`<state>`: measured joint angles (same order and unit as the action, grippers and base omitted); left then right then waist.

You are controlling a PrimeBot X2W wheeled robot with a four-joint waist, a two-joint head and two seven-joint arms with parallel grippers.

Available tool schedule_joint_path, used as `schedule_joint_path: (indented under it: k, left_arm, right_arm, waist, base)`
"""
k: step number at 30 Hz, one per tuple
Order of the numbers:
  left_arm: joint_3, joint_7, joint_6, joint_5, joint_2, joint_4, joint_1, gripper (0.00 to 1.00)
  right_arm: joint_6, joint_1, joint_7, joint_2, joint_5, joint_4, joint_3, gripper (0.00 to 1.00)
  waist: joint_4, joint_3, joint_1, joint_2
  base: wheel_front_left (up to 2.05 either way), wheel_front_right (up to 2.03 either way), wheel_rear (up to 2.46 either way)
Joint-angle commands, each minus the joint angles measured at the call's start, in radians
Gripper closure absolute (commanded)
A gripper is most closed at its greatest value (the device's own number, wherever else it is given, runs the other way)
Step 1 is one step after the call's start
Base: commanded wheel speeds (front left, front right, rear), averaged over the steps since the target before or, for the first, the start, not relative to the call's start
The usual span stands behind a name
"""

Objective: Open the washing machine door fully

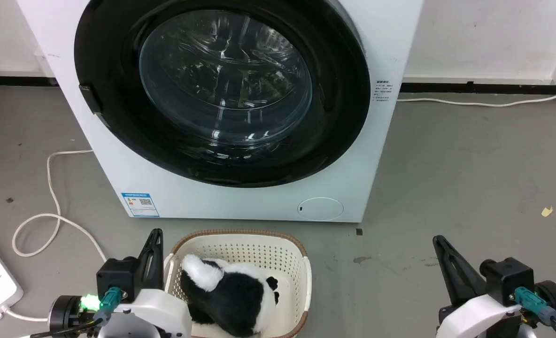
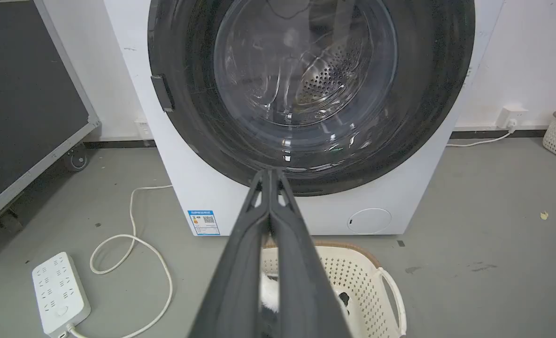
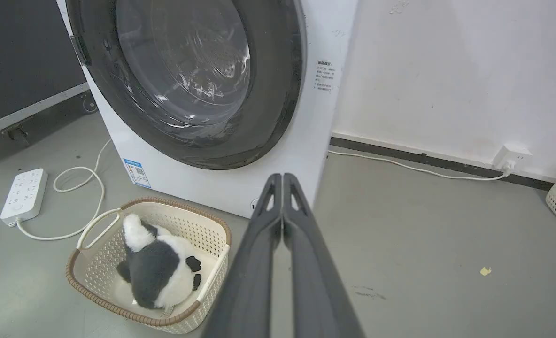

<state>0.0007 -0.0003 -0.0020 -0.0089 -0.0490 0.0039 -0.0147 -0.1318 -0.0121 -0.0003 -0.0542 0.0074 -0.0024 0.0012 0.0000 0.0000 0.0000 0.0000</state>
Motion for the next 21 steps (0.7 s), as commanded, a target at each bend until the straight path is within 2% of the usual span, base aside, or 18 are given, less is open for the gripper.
schedule_joint_path:
  k: [1, 21]
  left_arm:
    - [-0.001, 0.0, 0.002, 0.009, -0.001, -0.004, 0.015, 1.0]
    - [-0.001, 0.0, 0.002, 0.009, -0.001, -0.004, 0.015, 1.0]
  right_arm:
    - [0.001, 0.012, 0.0, 0.004, -0.007, 0.002, -0.001, 1.0]
    - [0.001, 0.012, 0.0, 0.004, -0.007, 0.002, -0.001, 1.0]
  waist:
    - [0.0, 0.0, 0.0, 0.0]
    - [0.0, 0.0, 0.0, 0.0]
  base:
    - [0.0, 0.0, 0.0]
    - [0.0, 0.0, 0.0]
